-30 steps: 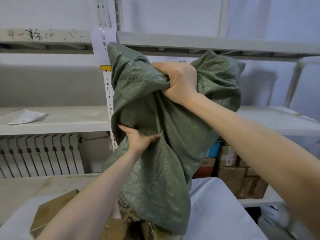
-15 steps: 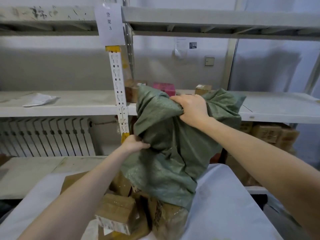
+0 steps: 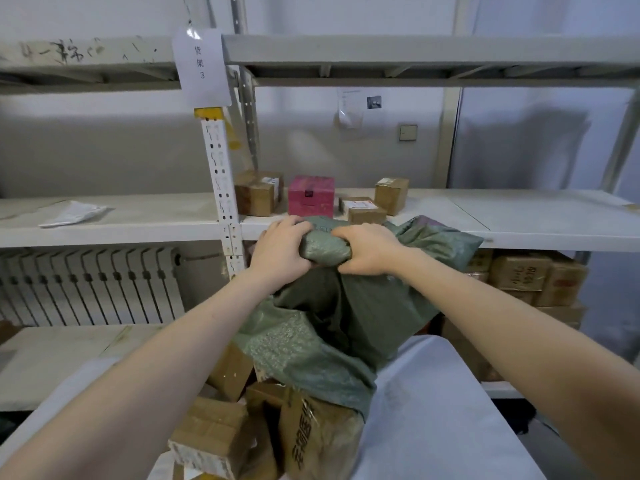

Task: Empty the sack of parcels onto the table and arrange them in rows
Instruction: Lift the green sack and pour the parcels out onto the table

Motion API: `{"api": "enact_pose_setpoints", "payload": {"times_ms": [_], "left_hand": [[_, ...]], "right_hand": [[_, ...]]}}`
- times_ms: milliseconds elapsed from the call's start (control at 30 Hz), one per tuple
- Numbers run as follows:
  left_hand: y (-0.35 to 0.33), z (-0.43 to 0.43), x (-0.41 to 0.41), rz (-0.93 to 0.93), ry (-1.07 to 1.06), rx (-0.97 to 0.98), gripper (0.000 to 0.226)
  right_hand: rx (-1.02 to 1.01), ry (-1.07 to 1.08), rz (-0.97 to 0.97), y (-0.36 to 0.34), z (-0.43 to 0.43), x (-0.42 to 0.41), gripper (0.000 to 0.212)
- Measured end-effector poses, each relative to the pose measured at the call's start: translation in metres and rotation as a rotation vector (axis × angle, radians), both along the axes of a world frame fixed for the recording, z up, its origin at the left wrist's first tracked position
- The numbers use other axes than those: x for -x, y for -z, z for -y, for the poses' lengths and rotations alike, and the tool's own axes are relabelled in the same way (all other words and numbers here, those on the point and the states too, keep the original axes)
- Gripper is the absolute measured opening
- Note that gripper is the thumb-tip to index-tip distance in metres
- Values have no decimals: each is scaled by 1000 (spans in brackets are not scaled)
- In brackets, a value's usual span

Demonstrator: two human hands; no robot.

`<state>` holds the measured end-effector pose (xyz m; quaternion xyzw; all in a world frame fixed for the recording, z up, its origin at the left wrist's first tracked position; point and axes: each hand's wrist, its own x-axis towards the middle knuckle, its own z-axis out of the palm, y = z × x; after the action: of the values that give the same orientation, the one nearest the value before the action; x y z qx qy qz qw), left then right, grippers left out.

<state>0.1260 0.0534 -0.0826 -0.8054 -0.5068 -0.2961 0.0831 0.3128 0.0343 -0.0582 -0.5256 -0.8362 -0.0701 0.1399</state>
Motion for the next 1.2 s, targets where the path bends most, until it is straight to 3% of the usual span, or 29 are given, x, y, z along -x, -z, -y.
{"api": "enact_pose_setpoints", "payload": {"times_ms": [133,200,300,433,500,600,733,867,1067,1200], "left_hand": [[-12,-1,-7,84,-87,27,39],[-18,-2,-8,152,-148,67,24],[-35,-2,-7,200,-215,222,24],[-56,9,-6,15,-209,479,38],[-55,14,-6,-103,-218,531,40],[-47,21,-11,-212,-199,547,52],[-45,28,-23,-262,-183,557,80],[-40,24,-31,-305,-159,539,81],[-33,15,-29,-163,-57,836,149],[-20,10,-21,-167,-226,845,147]], "right_hand": [[-252,140,153,2,5,-28,102],[-271,278,85,-1,8,-46,120],[-65,452,-176,-5,6,-76,144],[331,428,-428,-6,-6,-89,160],[369,395,-389,-3,-15,-87,158],[266,405,-215,3,-28,-87,157],[201,436,-128,15,-31,-93,132],[200,420,-146,25,-30,-100,100],[196,446,-273,38,-17,-113,80],[184,465,-348,37,-15,-104,68]]}}
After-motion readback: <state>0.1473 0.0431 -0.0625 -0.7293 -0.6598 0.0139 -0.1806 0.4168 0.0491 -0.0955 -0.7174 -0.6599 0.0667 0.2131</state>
